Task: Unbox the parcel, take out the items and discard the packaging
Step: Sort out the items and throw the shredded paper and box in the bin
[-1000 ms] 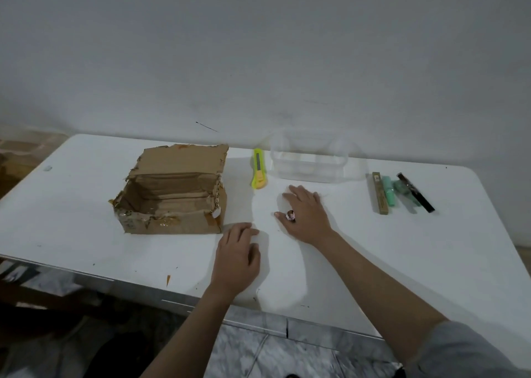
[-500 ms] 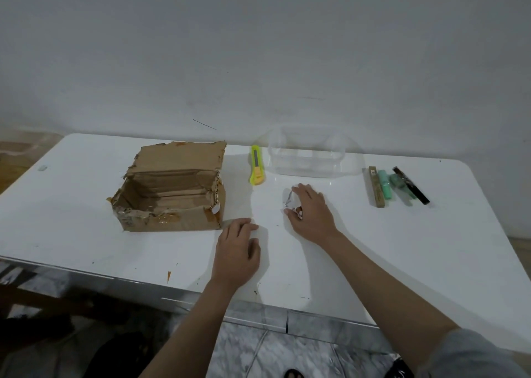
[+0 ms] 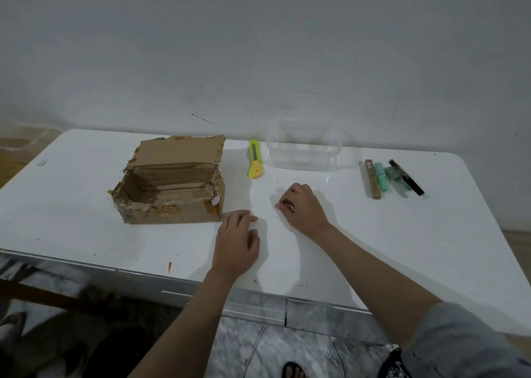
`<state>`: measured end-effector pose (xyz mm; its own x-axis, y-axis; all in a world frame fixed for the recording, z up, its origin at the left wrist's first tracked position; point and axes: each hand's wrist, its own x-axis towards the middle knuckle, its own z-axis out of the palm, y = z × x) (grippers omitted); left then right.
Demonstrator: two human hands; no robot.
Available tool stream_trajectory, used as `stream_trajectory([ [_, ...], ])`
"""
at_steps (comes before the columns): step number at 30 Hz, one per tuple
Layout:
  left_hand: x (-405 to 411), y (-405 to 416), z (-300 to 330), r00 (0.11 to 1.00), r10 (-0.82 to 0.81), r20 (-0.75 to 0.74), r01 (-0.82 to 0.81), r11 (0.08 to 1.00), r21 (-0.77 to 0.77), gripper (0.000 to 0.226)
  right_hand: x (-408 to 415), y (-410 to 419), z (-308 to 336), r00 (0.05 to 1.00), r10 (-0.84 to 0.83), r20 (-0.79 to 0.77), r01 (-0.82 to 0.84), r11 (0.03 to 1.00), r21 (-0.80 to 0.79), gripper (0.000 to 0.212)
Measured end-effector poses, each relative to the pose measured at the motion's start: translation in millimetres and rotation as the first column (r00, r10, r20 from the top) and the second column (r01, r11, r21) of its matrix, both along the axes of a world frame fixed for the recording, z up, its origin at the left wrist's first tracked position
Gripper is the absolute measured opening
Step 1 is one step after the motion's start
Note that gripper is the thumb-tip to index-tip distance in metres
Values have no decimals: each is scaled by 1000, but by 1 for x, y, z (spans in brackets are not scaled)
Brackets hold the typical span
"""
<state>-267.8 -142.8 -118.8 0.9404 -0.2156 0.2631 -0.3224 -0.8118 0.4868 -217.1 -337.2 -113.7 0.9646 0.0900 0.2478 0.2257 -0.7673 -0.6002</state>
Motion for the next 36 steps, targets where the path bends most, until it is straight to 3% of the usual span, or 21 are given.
stream_trajectory([
  [6, -2, 1, 4, 1000, -27, -1, 26, 996, -84, 31, -35, 8, 0, 1000, 12, 12, -14, 991, 133, 3],
  [10, -9, 7, 12, 998, -21, -51, 6, 964, -267, 31, -63, 16, 3, 995, 74, 71, -85, 983, 162, 30],
  [12, -14, 13, 16, 999, -34, -41, 21, 954, -298, 29, -71, 15, 7, 986, 39, 162, -62, 988, 140, 40],
  [16, -26, 33, 23, 997, -42, -60, 15, 921, -389, 27, -77, 3, 16, 946, -150, 287, 110, 982, 151, 40],
  [18, -32, 43, 27, 997, -16, -80, -21, 893, -449, 27, -77, -2, 16, 950, -255, 182, 227, 961, 158, 45],
  [20, -34, 50, 31, 995, -6, -100, -44, 870, -491, 28, -79, 2, 14, 939, -333, -87, 343, 925, 163, 56],
  [22, -34, 57, 32, 993, -19, -116, -42, 867, -496, 30, -80, 14, 10, 909, -352, -224, 375, 924, 69, 67],
  [25, -31, 75, 30, 992, -52, -117, -3, 905, -426, 29, -83, 47, 9, 931, -281, -233, 277, 960, -52, 80],
  [30, -14, 117, 20, 989, -70, -128, 28, 952, -304, 22, -101, 99, 5, 975, -131, -179, 128, 991, -33, 74],
  [36, -4, 128, 9, 988, -100, -118, 62, 956, -288, 30, -109, 133, 0, 984, -119, -131, 119, 993, -5, 69],
])
